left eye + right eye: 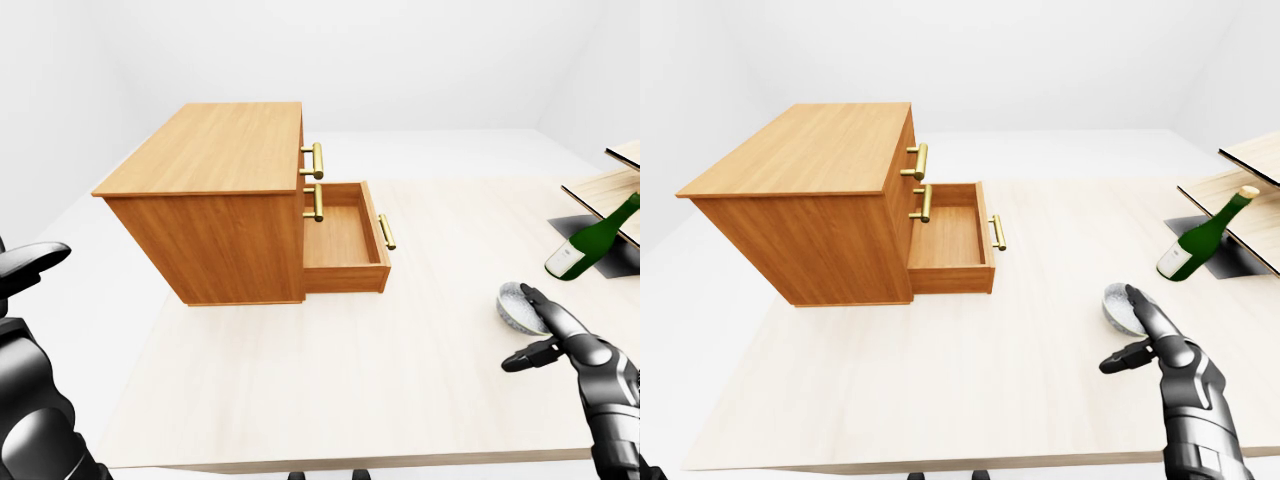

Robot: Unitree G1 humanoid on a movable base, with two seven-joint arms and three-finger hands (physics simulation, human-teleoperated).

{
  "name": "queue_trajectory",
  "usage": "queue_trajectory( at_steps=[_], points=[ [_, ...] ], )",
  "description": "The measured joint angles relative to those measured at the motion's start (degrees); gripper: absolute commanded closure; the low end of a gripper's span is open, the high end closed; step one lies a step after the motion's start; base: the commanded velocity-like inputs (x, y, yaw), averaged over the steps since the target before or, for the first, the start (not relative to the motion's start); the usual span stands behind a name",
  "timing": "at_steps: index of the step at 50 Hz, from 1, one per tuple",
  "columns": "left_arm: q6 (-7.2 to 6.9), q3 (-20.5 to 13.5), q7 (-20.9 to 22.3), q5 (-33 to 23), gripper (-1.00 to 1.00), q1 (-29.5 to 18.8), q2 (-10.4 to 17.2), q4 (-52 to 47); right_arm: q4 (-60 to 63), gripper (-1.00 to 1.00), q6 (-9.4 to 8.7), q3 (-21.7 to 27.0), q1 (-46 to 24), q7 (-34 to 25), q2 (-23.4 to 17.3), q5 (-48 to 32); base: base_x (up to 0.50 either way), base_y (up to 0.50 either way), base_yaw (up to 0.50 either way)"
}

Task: Put the bowl on top of the cabinet.

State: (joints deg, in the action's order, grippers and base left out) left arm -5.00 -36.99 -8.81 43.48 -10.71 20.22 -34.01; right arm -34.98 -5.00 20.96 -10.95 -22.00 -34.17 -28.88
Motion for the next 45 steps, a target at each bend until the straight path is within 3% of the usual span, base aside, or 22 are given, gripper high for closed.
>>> queue_trajectory(
  at_steps=[10,12,13,45],
  points=[
    [0.0,-0.16,-0.11,0.23,-1.0,-0.08,0.2,0.19,-3.44,-0.98,0.0,-1.25,-1.39,1.77,-0.17,0.86,0.0,0.0,0.0],
    [0.0,-0.2,-0.14,0.3,-1.0,-0.1,0.24,0.22,-4.04,0.59,0.0,-1.44,-1.59,2.26,-0.22,1.03,0.0,0.0,0.0],
    [0.0,-0.2,-0.15,0.32,-1.0,-0.11,0.26,0.25,-4.22,1.0,0.02,-1.5,-1.76,2.65,-0.23,1.18,0.0,0.0,0.0],
    [0.0,0.24,0.16,-0.08,-1.0,0.05,-0.11,0.14,-3.66,1.0,0.0,-1.92,-1.62,4.95,-0.87,2.68,0.0,0.0,0.0]
  ],
)
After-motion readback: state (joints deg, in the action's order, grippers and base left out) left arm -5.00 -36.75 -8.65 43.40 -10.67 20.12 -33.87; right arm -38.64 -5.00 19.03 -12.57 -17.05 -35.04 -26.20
